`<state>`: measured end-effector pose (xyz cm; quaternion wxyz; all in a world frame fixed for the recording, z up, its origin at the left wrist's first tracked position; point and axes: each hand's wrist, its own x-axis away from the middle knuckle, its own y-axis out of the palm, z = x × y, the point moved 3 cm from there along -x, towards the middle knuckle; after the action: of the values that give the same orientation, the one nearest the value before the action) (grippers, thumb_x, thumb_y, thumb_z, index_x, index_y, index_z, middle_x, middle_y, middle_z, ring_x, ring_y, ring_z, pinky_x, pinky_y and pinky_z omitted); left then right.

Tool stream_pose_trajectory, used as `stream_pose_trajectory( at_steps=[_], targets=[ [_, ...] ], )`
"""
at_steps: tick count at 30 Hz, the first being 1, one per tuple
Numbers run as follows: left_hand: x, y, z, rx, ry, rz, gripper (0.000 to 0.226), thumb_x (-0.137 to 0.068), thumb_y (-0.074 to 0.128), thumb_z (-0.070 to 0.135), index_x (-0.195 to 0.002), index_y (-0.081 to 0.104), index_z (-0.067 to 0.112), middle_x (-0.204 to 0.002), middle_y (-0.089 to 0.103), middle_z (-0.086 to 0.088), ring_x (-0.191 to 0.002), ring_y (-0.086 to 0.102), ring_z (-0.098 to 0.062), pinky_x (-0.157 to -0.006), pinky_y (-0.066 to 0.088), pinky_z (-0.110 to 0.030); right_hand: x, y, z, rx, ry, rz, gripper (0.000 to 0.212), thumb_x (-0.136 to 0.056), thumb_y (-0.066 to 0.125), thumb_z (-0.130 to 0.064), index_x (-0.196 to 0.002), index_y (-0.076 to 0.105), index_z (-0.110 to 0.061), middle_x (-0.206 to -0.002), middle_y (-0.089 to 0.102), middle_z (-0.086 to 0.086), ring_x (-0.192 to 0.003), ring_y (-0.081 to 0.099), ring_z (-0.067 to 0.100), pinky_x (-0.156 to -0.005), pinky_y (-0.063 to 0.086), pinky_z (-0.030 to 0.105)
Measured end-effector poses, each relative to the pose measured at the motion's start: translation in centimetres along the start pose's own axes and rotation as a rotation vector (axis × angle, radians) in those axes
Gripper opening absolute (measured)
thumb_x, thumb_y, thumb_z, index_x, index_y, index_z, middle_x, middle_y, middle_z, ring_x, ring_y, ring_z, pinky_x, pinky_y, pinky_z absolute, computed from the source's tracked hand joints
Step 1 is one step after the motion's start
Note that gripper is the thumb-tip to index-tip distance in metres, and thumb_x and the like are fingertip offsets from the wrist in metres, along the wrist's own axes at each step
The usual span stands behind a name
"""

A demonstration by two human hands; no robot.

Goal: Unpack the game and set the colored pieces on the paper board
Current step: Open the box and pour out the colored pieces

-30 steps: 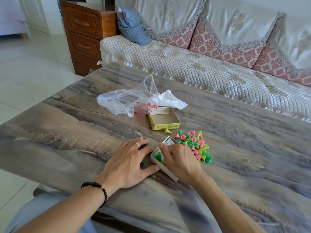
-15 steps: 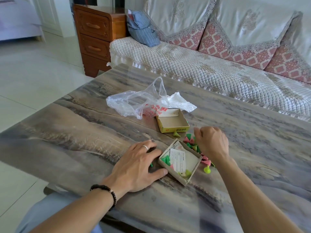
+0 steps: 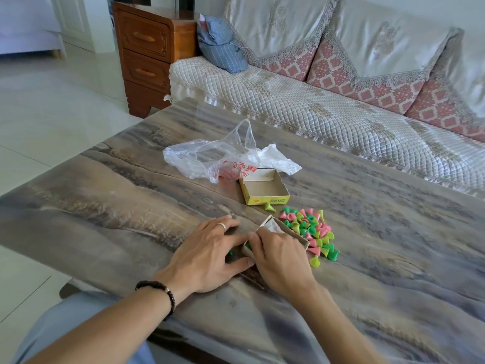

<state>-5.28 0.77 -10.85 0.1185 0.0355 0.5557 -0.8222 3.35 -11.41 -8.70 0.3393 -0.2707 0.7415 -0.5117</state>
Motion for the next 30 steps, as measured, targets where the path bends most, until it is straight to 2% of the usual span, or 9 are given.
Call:
stream_pose_trajectory(
  at_steps=[3,8,14,17,18,21,23,25,30],
  targets=[
    [0.0,0.0,-0.1,0.000,0.000,-0.016,0.062,-0.081,0.040,0.073,-0.135,0.045,0.043,-0.145,0.041,0.002,-0.139,0.027,-0.016,-0.111,0.018,-0.026,-0.2,0.2,0.2,0.030,0.001,-0.023,0.039,-0.101,0.027,-0.043,-0.074,0.044,-0.020,-0.075,0.063,0.007,-0.070,0.059,0.029,-0.056,0.036,0.035],
    [0.0,-0.2,0.0,0.015,-0.006,-0.015,0.059,-0.082,0.045,0.071,-0.135,0.044,0.044,-0.146,0.037,0.005,-0.138,0.025,-0.013,-0.110,0.017,-0.024,-0.9,0.9,0.6,-0.002,-0.013,-0.035,0.042,-0.101,0.025,-0.040,-0.068,0.042,-0.021,-0.065,0.057,0.004,-0.061,0.055,0.028,-0.056,0.038,0.038],
    [-0.1,0.1,-0.2,0.010,0.005,0.006,0.062,-0.080,0.037,0.074,-0.132,0.049,0.041,-0.144,0.040,0.004,-0.139,0.027,-0.015,-0.111,0.020,-0.028,-1.1,-0.4,-0.4,-0.119,-0.046,0.019,0.043,-0.102,0.036,-0.023,-0.059,0.030,-0.018,-0.058,0.049,0.009,-0.058,0.050,0.033,-0.059,0.041,0.047],
    [0.0,0.3,-0.3,0.002,0.014,0.049,0.060,-0.079,0.035,0.072,-0.124,0.054,0.038,-0.141,0.047,0.001,-0.139,0.033,-0.018,-0.111,0.023,-0.030,-1.2,-1.2,-0.7,-0.246,0.033,0.075,0.049,-0.102,0.037,-0.023,-0.055,0.023,-0.022,-0.051,0.038,-0.002,-0.050,0.039,0.021,-0.054,0.032,0.042],
    [0.0,0.4,-0.3,0.000,0.015,0.048,0.062,-0.079,0.032,0.072,-0.126,0.053,0.037,-0.142,0.046,0.001,-0.140,0.031,-0.018,-0.112,0.021,-0.030,-1.3,-1.5,-0.6,-0.311,0.097,0.101,0.049,-0.101,0.037,-0.025,-0.054,0.023,-0.020,-0.048,0.034,-0.005,-0.048,0.033,0.014,-0.051,0.028,0.037],
    [-0.1,0.6,-0.4,0.006,0.022,0.044,0.067,-0.080,0.030,0.072,-0.131,0.048,0.034,-0.145,0.042,0.002,-0.141,0.027,-0.017,-0.113,0.020,-0.031,-2.7,-2.8,1.3,-0.445,0.280,0.222,0.047,-0.100,0.037,-0.024,-0.056,0.027,-0.012,-0.047,0.029,-0.005,-0.047,0.024,0.010,-0.049,0.024,0.033],
    [-0.2,0.6,-0.5,0.009,0.023,0.060,0.069,-0.080,0.030,0.073,-0.134,0.046,0.033,-0.143,0.042,0.004,-0.140,0.029,-0.017,-0.113,0.021,-0.031,-4.4,-3.7,3.5,-0.385,0.344,0.325,0.044,-0.099,0.036,-0.020,-0.058,0.030,-0.006,-0.047,0.033,0.000,-0.050,0.028,0.014,-0.050,0.025,0.034],
    [-0.3,0.7,-0.6,0.015,0.025,0.057,0.071,-0.080,0.032,0.072,-0.137,0.041,0.032,-0.143,0.039,0.007,-0.140,0.027,-0.015,-0.113,0.020,-0.029,-6.0,-4.0,5.9,-0.287,0.371,0.353,0.045,-0.098,0.035,-0.020,-0.056,0.028,-0.008,-0.047,0.035,0.003,-0.050,0.033,0.022,-0.051,0.027,0.034],
    [-0.4,0.5,-0.5,0.053,0.048,0.039,0.080,-0.078,0.040,0.071,-0.148,0.018,0.037,-0.150,0.030,0.010,-0.141,0.022,-0.014,-0.112,0.013,-0.024,-6.4,-2.2,9.3,0.113,0.379,0.122,0.044,-0.096,0.040,-0.031,-0.057,0.043,-0.010,-0.055,0.051,0.003,-0.053,0.048,0.026,-0.051,0.041,0.032]
  ],
)
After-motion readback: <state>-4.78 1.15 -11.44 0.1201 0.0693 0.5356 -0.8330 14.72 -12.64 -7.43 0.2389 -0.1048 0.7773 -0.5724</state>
